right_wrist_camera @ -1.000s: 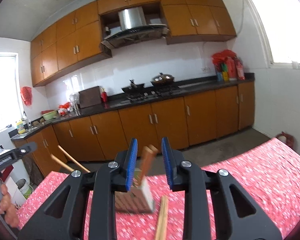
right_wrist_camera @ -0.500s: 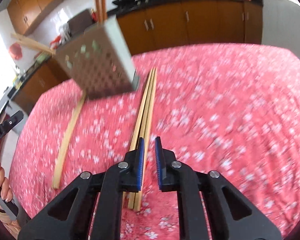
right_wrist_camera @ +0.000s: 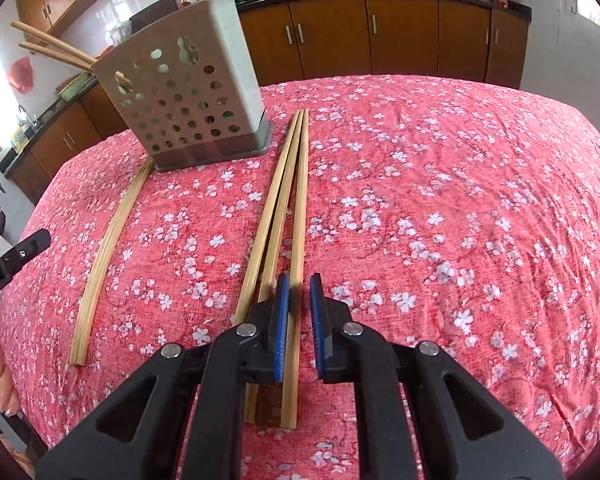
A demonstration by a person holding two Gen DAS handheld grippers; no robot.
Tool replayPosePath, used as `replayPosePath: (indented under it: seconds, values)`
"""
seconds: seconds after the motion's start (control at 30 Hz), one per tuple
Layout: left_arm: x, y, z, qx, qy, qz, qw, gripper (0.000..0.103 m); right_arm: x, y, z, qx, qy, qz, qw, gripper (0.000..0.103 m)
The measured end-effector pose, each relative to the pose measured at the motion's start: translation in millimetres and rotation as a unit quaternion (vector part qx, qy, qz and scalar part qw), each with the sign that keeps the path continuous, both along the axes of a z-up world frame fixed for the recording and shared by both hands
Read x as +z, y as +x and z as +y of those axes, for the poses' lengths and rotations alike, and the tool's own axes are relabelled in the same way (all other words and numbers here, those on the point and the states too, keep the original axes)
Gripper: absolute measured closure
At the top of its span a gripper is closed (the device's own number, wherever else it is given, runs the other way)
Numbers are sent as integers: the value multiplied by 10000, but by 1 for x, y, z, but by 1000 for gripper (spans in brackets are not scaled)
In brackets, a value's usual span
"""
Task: Organize utensils
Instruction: 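Move both open tools back down to the chopsticks on the cloth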
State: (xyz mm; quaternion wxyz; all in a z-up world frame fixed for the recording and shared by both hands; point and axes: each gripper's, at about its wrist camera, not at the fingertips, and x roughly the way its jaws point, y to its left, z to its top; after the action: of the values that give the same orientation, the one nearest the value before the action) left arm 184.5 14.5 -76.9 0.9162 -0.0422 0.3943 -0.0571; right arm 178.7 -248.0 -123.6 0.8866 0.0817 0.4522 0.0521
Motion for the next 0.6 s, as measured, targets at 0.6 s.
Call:
replayPosePath:
  seconds: [0.6]
  values:
    - [-37,4,-29,-545,-199,468,9972,85,-2,0,-17,-366,-332,-102,9987,96]
